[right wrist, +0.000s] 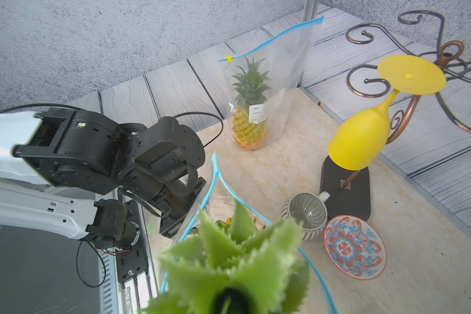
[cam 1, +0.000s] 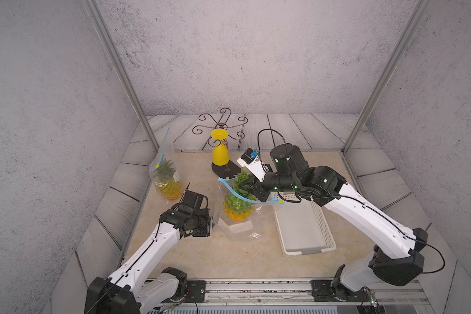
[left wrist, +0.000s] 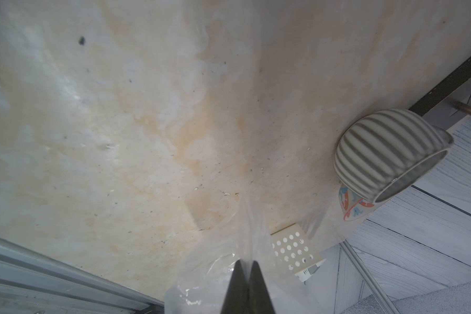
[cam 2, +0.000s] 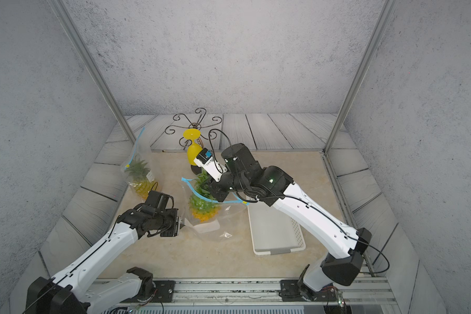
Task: Open the zip-top bag and take out the pineapple
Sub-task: Pick up the pineapple from the zipper food storage bag.
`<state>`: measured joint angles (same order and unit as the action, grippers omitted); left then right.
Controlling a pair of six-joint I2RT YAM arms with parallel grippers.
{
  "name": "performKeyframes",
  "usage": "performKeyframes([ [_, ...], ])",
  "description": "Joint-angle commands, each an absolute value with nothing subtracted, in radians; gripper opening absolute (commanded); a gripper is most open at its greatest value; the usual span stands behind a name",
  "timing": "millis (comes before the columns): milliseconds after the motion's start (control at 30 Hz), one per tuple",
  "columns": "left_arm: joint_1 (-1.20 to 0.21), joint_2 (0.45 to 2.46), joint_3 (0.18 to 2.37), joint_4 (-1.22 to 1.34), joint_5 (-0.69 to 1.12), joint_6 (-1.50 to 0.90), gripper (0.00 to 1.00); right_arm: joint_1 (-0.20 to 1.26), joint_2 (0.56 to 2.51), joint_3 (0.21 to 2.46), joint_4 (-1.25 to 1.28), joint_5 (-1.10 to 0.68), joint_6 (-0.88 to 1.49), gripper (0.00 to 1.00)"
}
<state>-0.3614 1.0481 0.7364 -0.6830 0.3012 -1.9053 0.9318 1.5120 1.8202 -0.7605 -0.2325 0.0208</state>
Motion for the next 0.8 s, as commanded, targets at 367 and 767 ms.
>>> performKeyframes([
  [367,-0.339,1.046,0.761,-0.808,0.203,-1.74,0.0,0.865,1.462,1.942,-0.697,-0.172,0.009,0.0],
  [767,-0.34,1.156,0.86,-0.854,0.079,-1.48,0.0,0.852,1.547,2.071,-0.687,-0.119,0.128,0.0],
])
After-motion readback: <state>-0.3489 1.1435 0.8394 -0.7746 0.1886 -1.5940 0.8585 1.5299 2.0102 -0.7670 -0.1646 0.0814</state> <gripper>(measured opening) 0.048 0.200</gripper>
